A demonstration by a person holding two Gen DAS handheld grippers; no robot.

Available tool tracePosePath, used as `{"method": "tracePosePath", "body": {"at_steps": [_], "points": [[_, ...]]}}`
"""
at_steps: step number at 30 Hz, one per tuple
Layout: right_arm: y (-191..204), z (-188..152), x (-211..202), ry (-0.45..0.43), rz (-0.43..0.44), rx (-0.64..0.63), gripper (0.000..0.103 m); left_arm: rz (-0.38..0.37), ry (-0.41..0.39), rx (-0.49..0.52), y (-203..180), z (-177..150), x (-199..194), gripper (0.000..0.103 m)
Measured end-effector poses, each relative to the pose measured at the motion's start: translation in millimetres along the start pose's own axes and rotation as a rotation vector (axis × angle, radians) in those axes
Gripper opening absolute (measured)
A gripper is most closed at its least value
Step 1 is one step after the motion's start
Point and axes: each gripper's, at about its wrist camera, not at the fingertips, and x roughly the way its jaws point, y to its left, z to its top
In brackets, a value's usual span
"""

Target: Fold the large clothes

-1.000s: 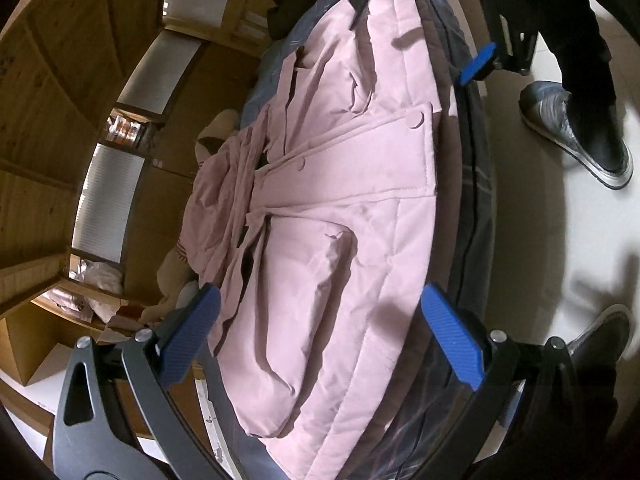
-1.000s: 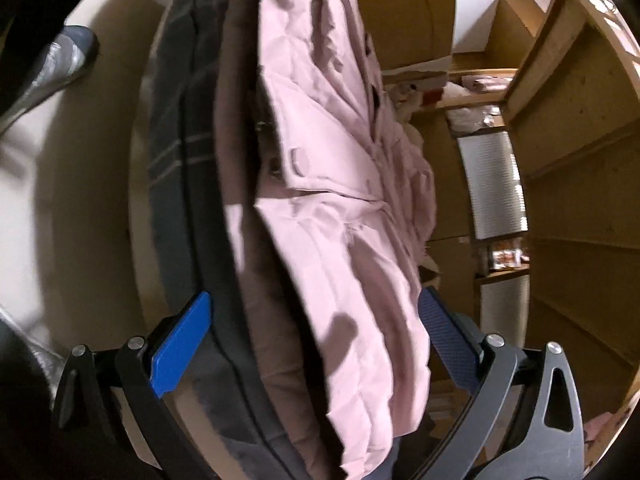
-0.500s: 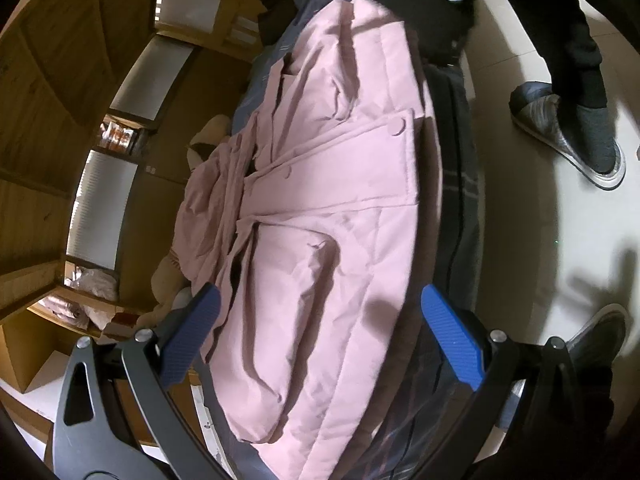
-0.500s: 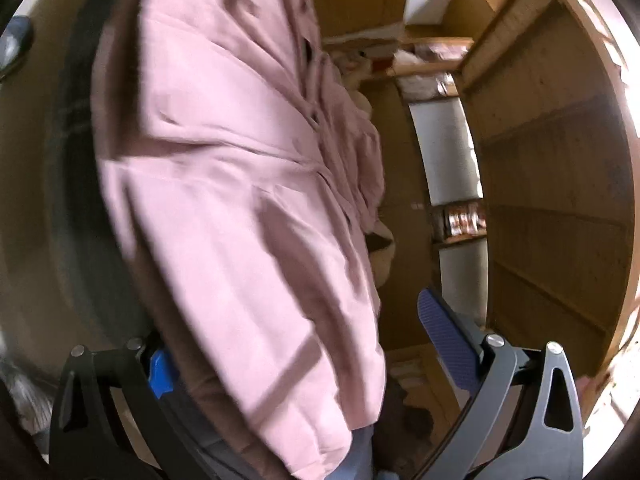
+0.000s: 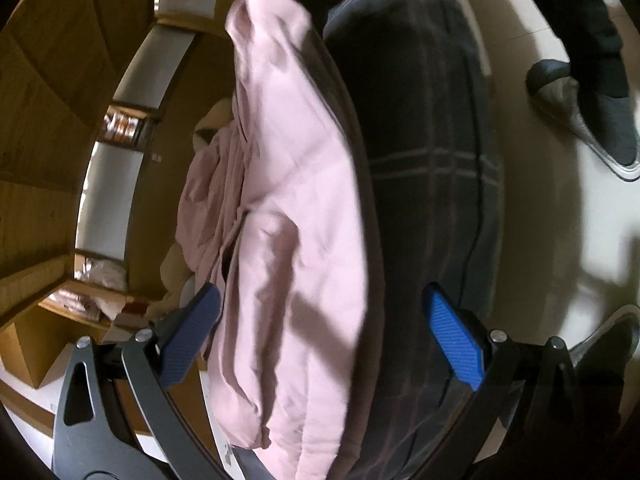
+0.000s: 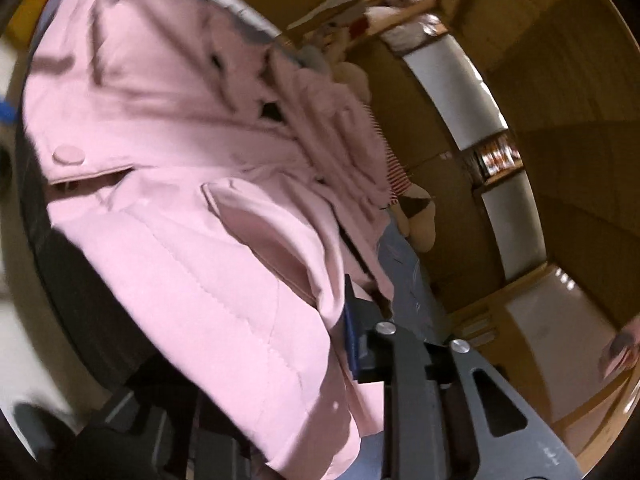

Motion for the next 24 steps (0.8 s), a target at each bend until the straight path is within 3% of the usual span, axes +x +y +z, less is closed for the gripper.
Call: {"method": "tracePosePath", "body": {"at_steps": [4, 7, 9, 11, 13, 15, 19, 24], "points": [[-14.2, 7.6, -2.9, -0.014, 0.012, 0.073, 0.02, 0.059, 0.061, -0.022, 9.5, -2.9, 15.0, 0.101], [-20.0, 9.5, -3.7, -0.018, 0.02, 0.103, 0.02, 0.121, 0.097, -0.104, 33.0, -6.1, 24.1, 0.101], [-21.4, 9.4, -3.9, -0.021, 0.02, 0.115, 0.02, 0.109, 0.092, -0.208, 57.2, -8.8, 23.6, 0.083], [-22.7, 10.1, -3.8, -0.018, 0.021, 0.124, 0.02, 0.066, 0.093, -0.318, 78.8, -9.8, 21.8, 0.031], [-25.3, 9.1, -2.3, -0.015, 0.024, 0.139, 0.02, 0.104, 0.087, -0.381, 94.3, -7.7, 16.6, 0.023], [-27.5, 7.6, -1.7, -0.01, 0.018, 0.161, 0.02, 0.133, 0.073, -0.412, 105.8, -6.8, 11.7, 0.02], [-33.9, 5.7, -1.2, -0.002, 0.03, 0.21, 0.02, 0.086, 0.071, -0.555, 131.2, -10.3, 10.8, 0.017], [-39.8, 5.6, -0.9, 0.002, 0.058, 0.263, 0.019, 0.075, 0.078, -0.587, 140.6, -8.6, 10.8, 0.017]]}}
